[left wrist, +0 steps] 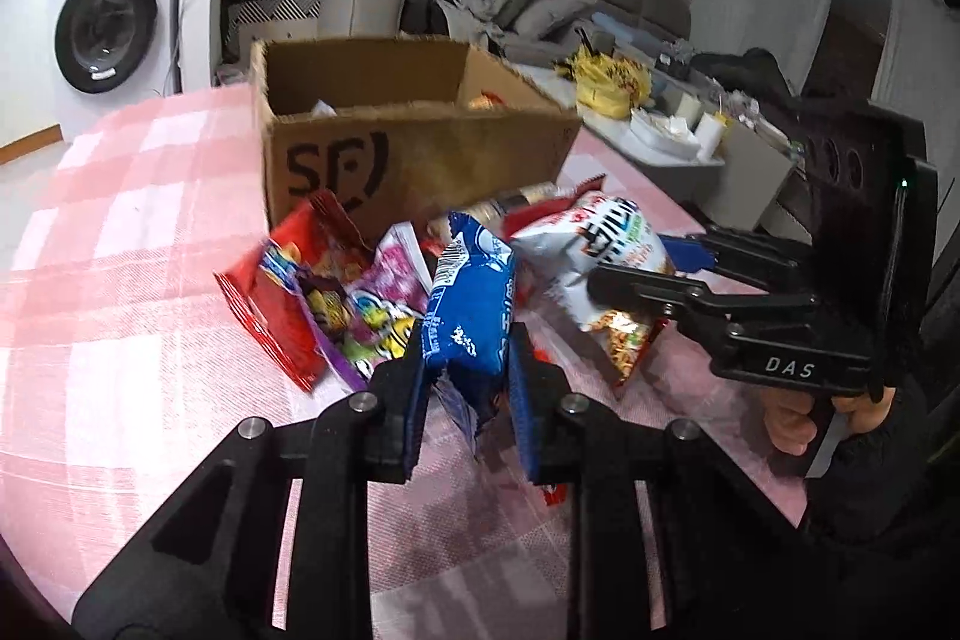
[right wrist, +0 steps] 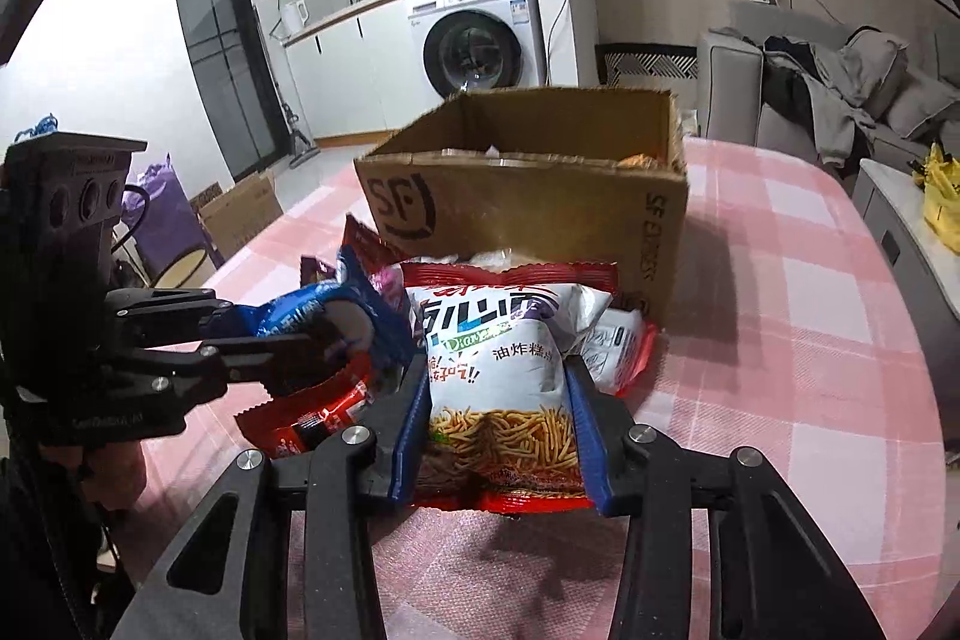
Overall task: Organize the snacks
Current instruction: 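Lift both held bags and carry them over the cardboard box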
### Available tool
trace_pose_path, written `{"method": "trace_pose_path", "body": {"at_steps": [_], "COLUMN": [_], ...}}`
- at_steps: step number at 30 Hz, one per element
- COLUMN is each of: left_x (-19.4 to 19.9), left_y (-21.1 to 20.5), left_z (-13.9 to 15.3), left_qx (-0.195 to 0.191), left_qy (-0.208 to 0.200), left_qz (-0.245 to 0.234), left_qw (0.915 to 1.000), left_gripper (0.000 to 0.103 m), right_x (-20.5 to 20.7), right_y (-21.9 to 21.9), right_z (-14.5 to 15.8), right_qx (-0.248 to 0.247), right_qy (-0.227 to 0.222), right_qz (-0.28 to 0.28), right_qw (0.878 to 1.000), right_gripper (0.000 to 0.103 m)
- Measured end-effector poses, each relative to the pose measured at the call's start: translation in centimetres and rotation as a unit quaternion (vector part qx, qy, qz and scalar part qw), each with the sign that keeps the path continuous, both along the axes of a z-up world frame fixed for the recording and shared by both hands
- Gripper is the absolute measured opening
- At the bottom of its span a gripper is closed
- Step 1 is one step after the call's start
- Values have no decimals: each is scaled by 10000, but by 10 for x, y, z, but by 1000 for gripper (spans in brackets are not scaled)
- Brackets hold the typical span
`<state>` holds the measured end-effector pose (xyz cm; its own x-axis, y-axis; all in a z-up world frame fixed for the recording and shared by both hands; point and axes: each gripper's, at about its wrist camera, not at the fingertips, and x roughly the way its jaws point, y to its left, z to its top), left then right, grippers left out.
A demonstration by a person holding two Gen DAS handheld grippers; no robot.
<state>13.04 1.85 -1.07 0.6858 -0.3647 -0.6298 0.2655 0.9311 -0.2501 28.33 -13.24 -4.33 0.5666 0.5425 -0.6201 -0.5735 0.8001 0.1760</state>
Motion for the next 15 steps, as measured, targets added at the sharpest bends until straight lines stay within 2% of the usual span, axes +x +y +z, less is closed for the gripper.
{"method": "trace_pose_path", "body": {"at_steps": [15], "left_x": [-28], "left_y": [11], "left_z": [43], "left_qx": [25], "left_qy": [-487], "left_qz": [273], "left_qw": [9984], "left_gripper": [21], "right_x": [-12], "right_y": [-24], "right_z": [36], "right_qx": [432], "right_qy": [-345], "right_qz": [-250], "right_qw": [9982], "right_gripper": [43]}}
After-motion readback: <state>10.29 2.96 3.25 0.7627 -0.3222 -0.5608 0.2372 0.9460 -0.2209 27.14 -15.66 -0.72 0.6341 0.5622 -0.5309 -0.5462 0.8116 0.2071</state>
